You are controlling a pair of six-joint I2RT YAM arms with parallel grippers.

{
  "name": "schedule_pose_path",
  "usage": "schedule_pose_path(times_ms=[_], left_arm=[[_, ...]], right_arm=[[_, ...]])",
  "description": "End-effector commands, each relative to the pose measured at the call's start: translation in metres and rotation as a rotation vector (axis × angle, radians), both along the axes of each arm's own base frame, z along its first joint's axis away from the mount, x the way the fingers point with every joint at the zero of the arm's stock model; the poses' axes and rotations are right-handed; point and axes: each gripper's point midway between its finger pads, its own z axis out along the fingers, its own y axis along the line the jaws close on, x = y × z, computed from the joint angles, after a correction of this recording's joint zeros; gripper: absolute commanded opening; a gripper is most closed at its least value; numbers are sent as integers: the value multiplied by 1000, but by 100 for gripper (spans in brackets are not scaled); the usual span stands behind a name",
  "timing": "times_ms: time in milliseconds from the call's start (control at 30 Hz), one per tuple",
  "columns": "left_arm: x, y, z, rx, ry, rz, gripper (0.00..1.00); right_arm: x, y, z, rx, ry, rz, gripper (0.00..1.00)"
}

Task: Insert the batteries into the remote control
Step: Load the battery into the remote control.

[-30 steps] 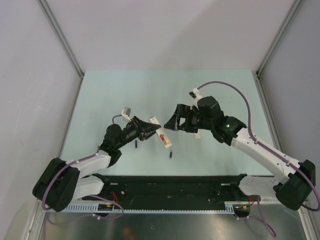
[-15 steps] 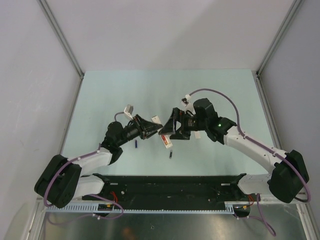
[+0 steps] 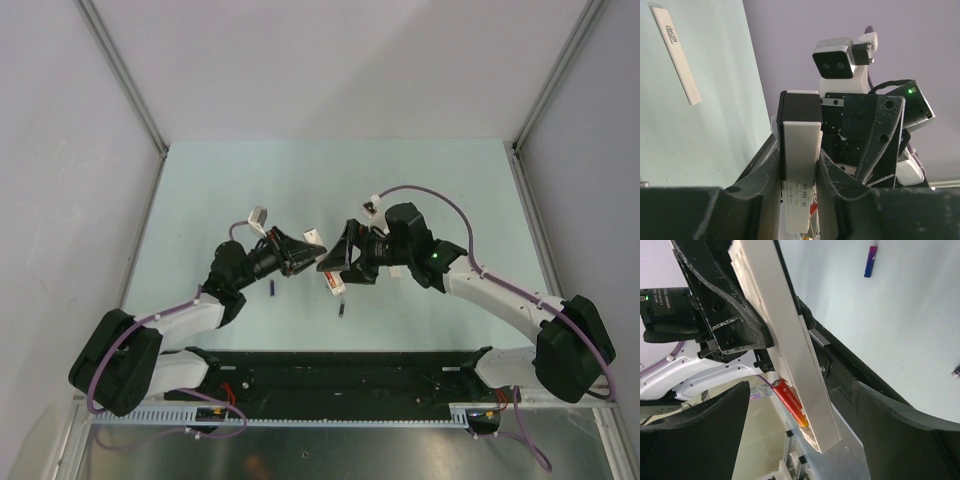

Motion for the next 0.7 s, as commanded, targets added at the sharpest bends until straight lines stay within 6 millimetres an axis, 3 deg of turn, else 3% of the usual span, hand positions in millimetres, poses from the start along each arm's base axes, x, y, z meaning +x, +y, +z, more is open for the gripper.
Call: schedule_pose_path(times_ms=[0,100,667], left_arm=[[3,1,32,-43,-109,7,0],[2,1,34,-46,-115,7,0],[4,4,40,-58,-125,33,0]], right_arm=[[1,9,9,63,14,-6,86],[4,11,15,86,-2,-10,83],[2,8,2,74,31,-20,73]])
